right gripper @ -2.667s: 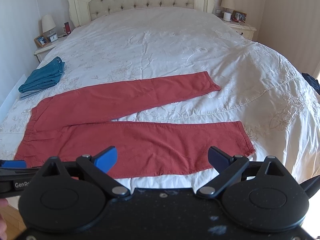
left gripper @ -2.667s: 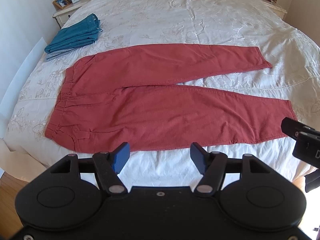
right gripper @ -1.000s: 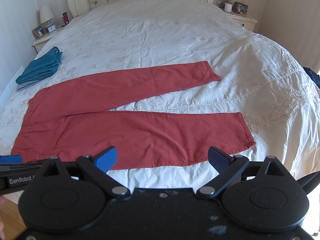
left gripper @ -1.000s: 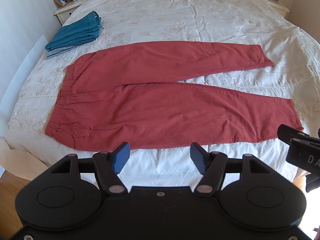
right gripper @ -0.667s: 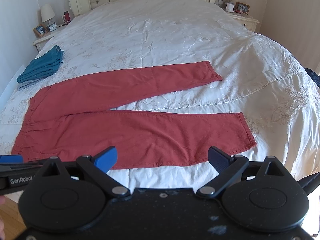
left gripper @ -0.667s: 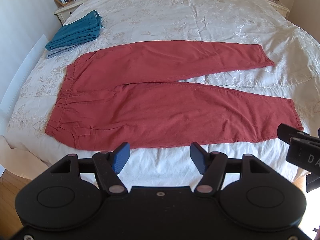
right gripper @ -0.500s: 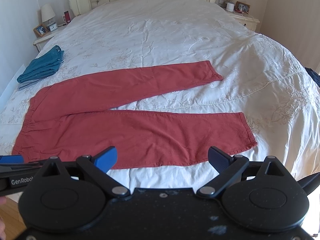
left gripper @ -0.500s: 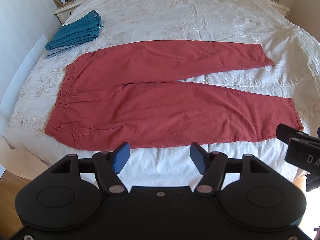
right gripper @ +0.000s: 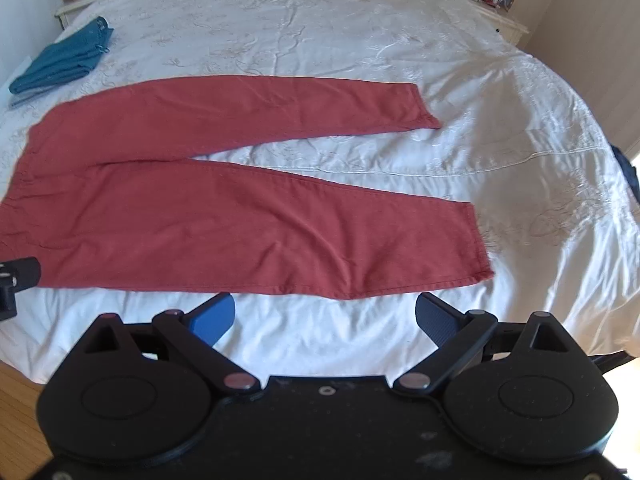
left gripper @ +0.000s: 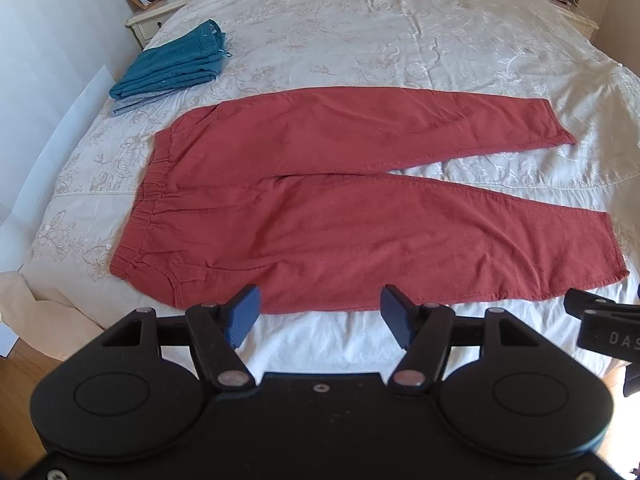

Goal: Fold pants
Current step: 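Move the right tool to the red trouser leg hem and close on it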

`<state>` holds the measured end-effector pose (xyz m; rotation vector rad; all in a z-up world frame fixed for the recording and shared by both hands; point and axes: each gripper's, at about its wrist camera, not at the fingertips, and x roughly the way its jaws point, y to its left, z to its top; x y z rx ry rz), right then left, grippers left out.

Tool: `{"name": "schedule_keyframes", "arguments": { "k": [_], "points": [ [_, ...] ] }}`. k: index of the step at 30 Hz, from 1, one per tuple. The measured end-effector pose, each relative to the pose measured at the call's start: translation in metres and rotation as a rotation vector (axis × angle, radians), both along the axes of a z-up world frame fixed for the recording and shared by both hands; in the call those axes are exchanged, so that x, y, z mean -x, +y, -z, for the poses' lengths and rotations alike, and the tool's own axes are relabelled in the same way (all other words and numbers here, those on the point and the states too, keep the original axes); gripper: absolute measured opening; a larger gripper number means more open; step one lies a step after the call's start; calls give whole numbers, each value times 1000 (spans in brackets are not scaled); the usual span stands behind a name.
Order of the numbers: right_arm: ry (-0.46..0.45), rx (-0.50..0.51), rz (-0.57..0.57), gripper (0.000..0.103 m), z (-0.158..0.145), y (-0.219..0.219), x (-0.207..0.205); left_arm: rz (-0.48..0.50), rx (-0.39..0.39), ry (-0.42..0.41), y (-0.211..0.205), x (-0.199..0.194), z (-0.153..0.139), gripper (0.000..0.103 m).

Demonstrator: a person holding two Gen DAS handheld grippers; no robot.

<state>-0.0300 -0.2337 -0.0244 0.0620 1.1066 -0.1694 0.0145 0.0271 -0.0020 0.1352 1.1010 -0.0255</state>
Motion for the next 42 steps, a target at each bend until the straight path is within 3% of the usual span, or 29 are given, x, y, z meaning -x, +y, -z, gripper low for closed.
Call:
{"name": "schedule_keyframes", "arguments": {
  "k": [5,9,18,23,25,27,31,33,34,35,37,38,42],
  "points": [
    [-39,-177,74,100,5,-16,-26,-49,-20,-59,22,-35,-1,68],
    [-32,-209,143,100,13,-29,-64,-87,-58,-109,34,-77,2,68],
    [-107,-147,171,100,13,-58,-187,-75,-77,-110,46,-195,24,68],
    [-91,-61,168,99,22,-73,-270,-82,-67,-98,48,-255,38,67],
    [-91,-37,176,99,28,-79,-297,-87,-75,-85,47,-275,46,59],
    [-81,-19,193,98,34,-84,-320,-74,-73,-69,45,-293,55,58],
    [-71,-10,233,80,51,-94,-356,-61,-98,-47,42,-317,73,58],
    [-54,-5,250,59,59,-97,-369,-55,-92,-34,42,-326,81,58],
    [-47,-11,257,39,65,-100,-375,-59,-99,-29,43,-331,85,58],
    [-37,-30,266,34,72,-104,-382,-63,-105,-27,43,-333,88,58],
    [-23,-84,316,37,83,-114,-398,-72,-102,-16,45,-343,94,58],
    [-16,-111,343,43,89,-119,-406,-78,-99,-11,47,-347,96,58],
    [22,-132,423,43,114,-133,-448,-94,-98,7,53,-358,104,58]
  ]
}}
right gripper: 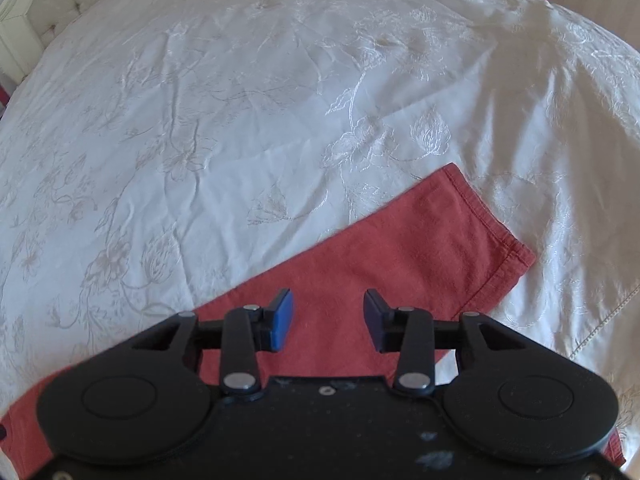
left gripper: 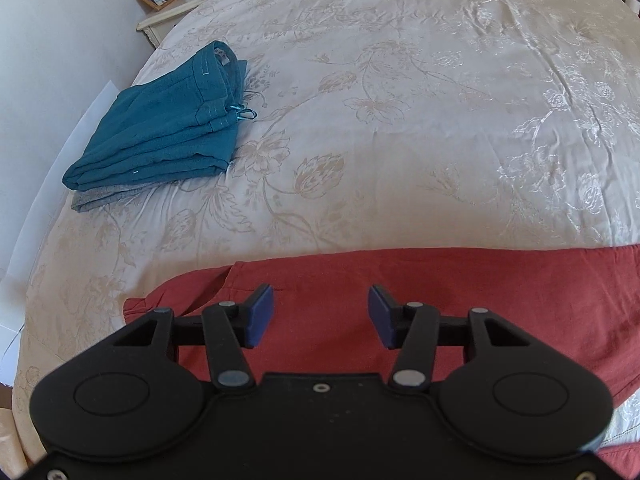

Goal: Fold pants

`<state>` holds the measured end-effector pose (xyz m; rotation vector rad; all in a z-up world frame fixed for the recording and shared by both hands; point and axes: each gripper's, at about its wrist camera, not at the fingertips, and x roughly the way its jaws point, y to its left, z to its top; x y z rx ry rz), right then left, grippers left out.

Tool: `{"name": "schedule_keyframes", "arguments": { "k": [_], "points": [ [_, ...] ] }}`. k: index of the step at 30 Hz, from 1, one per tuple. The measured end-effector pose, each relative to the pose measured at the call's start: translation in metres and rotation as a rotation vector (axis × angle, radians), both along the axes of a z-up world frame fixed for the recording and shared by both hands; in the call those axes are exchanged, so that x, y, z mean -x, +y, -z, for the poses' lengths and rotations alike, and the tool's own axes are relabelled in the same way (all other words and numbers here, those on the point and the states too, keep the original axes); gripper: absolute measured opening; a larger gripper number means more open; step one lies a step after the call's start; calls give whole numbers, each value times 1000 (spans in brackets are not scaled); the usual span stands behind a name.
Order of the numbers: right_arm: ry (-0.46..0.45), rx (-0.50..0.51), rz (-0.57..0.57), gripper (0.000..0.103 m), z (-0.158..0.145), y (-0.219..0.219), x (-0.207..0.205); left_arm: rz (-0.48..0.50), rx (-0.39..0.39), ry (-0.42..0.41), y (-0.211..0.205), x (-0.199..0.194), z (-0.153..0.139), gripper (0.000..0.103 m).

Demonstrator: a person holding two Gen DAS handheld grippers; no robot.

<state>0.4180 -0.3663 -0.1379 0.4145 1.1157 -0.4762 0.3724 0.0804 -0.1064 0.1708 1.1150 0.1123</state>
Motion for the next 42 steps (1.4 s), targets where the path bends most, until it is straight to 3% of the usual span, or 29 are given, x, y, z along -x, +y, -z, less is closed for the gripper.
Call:
{"name": "schedule_keyframes", "arguments": {
  "k": [5,11,18,21,23,34,42],
  "points": [
    [21,21,63,44,29,-16,-52,-6,-8,7,5,-13,8,58],
    [50,-32,178,46,60,-39,-86,-37,0,15,16,-25,14,58],
    [204,-4,222,46,102,-48,-99,-40,11,55,21,-40,27,58],
    [239,-20,231,36,108,-50,-86,-44,33,67,23,-49,30,58],
    [238,-74,210,2,108,-51,-75,-43,41,68,23,-58,32,58],
    [180,-83,186,2,77,-36,5,-98,74,136,38,-113,55,59],
    [132,-114,197,2,48,-42,34,-97,100,255,34,-110,90,59]
  ]
}}
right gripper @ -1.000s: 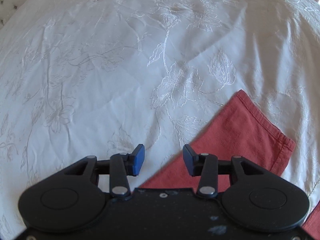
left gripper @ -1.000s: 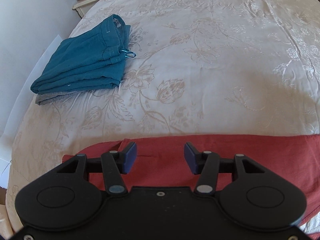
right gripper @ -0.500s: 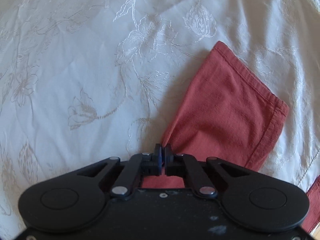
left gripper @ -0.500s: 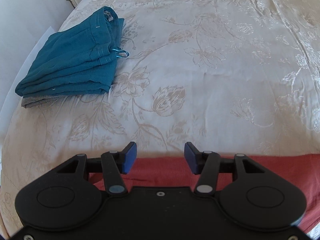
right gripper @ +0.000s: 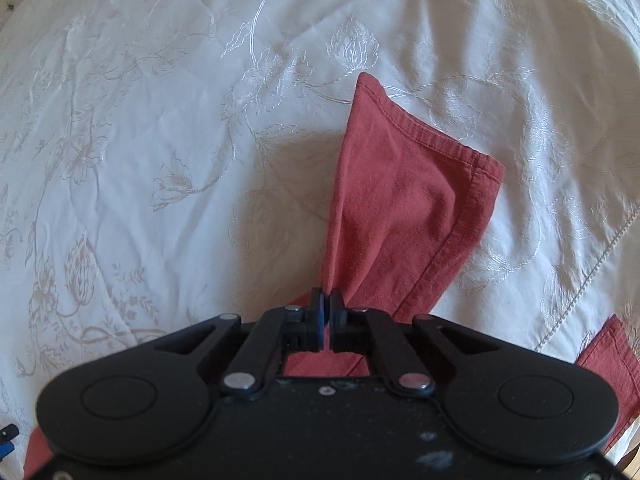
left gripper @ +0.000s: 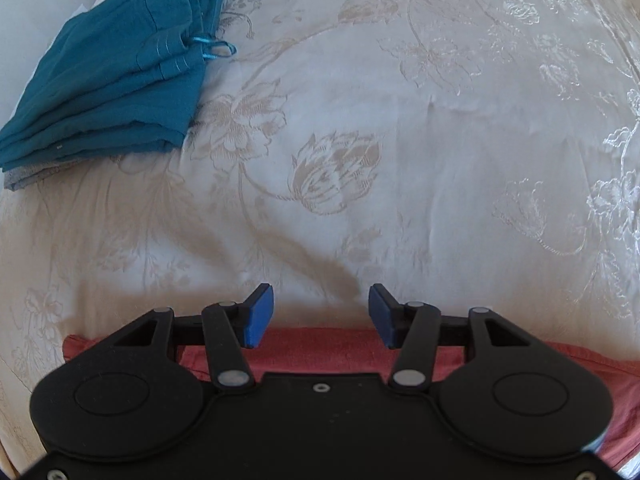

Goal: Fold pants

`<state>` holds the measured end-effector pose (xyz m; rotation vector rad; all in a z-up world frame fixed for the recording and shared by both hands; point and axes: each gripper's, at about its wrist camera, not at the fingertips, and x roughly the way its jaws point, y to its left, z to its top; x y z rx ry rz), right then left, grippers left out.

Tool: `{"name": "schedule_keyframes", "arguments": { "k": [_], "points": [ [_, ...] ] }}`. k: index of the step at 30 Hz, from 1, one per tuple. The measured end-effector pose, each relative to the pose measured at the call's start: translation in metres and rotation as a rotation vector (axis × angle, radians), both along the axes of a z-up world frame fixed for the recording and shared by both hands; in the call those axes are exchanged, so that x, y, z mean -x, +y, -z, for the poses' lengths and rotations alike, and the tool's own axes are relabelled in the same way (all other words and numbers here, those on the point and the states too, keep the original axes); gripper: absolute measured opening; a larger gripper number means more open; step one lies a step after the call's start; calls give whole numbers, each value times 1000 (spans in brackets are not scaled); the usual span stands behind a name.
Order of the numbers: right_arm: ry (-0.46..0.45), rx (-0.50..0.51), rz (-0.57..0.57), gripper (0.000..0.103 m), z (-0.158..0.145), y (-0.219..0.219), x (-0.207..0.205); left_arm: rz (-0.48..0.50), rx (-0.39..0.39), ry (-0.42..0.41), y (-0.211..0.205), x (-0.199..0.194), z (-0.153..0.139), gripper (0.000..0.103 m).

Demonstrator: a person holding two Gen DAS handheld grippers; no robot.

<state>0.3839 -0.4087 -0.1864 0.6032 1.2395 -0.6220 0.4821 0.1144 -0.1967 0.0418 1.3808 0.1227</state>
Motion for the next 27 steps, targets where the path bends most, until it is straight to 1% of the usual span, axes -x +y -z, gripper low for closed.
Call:
{"name": "schedule_keyframes", "arguments": {
  "k": [2,6,9,10,11,12,13,14,15,19,21,24,27],
  "points": [
    [-6,1,-10,2,-9,3,6,-18,26,19,1,3,4,59],
    [-24,18,-31,2,-22,6,15,-46,43,14,1,6,2,59],
    [-41,17,-26,2,-36,5,28,-29,52,28,-2,6,2,58],
    [-45,15,-28,2,-40,4,33,-21,53,28,-4,8,2,47],
    [-50,15,-28,2,-41,5,35,-21,65,25,-4,11,1,31],
    [-56,14,-28,2,-45,5,39,-36,89,24,-2,15,0,0],
    [-60,15,-31,3,-48,6,44,-57,117,19,1,19,-3,1],
    [-63,17,-35,3,-50,5,48,-87,155,-5,6,26,-9,1],
    [-65,20,-38,3,-52,6,53,-100,173,-38,9,35,-17,1],
    [-86,13,-47,3,-60,6,76,-53,122,-157,12,76,-56,1],
    [-97,7,-56,3,-63,7,88,-47,118,-199,17,100,-76,1],
    [-118,-1,-80,3,-66,9,109,-50,104,-235,24,135,-94,1],
    [-124,-14,-109,3,-66,12,130,-73,81,-227,31,166,-103,1]
  ]
}}
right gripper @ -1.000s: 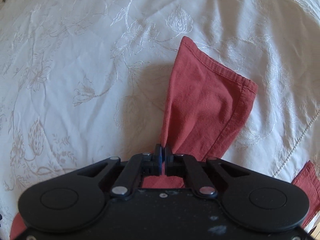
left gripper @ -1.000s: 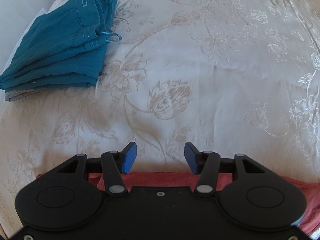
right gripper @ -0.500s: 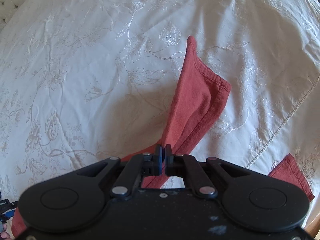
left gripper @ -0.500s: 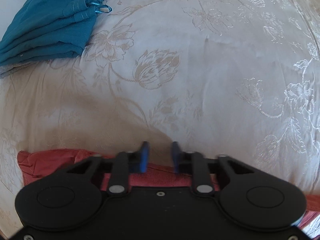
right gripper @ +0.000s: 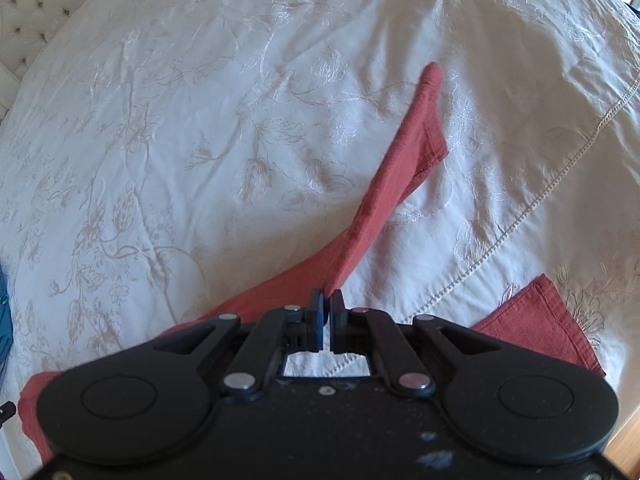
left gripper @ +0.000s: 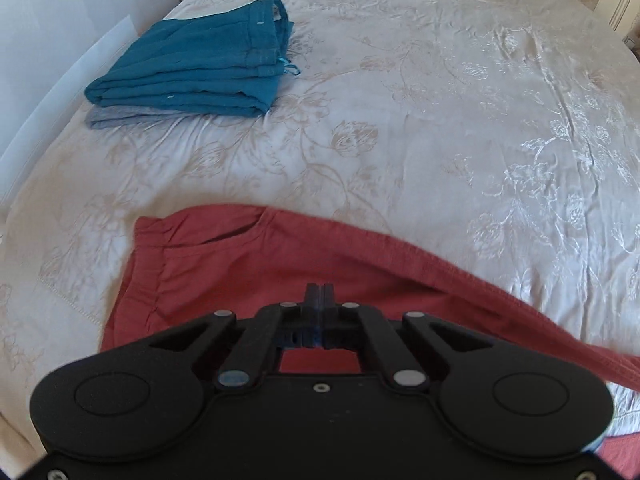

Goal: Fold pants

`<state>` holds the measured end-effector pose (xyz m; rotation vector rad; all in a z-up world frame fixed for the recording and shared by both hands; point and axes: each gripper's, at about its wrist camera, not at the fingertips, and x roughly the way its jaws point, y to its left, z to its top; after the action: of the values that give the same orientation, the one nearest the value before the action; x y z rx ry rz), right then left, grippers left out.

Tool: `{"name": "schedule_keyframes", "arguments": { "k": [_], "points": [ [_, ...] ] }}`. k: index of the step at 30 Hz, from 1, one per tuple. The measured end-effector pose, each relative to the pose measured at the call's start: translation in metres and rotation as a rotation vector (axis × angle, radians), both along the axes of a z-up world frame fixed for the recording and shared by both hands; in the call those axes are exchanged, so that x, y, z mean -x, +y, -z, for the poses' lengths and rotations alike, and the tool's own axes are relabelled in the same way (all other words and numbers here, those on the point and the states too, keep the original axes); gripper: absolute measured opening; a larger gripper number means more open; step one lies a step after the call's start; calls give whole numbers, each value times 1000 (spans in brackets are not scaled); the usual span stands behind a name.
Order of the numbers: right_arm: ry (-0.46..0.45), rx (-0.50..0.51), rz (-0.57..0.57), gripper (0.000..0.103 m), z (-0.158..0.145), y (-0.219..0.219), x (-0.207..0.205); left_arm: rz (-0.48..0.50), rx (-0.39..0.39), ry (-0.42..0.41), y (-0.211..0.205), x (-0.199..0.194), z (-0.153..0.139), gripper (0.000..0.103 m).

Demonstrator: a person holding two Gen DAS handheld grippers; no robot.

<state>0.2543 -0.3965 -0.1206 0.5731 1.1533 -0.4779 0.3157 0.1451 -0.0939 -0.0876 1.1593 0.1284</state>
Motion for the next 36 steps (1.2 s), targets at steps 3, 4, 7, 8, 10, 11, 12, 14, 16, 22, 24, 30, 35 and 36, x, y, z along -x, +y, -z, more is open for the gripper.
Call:
{"name": "schedule_keyframes", "arguments": {
  "k": [3,4,7,8,10,11,12,14,16,22,24,30,35,36],
  "points": [
    [-9,-25,-18,3,0,4,22,-30,-2,2,5,30,-6,4],
    [-17,-31,-26,3,-1,5,31,-36,-6,1,4,41,-6,4],
    [-30,-31,-41,3,-2,10,55,-21,-3,0,-3,64,-4,7],
    [-31,-29,-45,3,-1,13,63,-10,4,9,-7,68,-3,8],
    [-21,-35,-44,3,4,17,80,18,27,31,-15,71,1,11],
    [-17,-41,-43,3,8,19,87,32,40,40,-19,70,2,11],
    [-11,-45,-43,3,11,22,93,42,51,51,-23,67,3,12],
    [6,-58,-31,3,21,24,102,54,70,62,-28,55,4,13],
    [18,-71,-23,3,29,25,108,53,77,64,-31,39,3,14],
    [33,-54,-35,3,39,28,108,13,107,50,-34,-20,2,42],
    [35,-48,-30,3,40,28,107,-10,132,67,-30,-41,6,43],
    [33,-39,-1,3,37,27,103,8,51,159,-32,-70,29,44],
    [40,-37,-2,3,38,27,101,-16,46,231,-29,-75,52,44],
    [43,-37,-4,3,38,28,101,-24,55,239,-28,-77,55,44]
  ]
}}
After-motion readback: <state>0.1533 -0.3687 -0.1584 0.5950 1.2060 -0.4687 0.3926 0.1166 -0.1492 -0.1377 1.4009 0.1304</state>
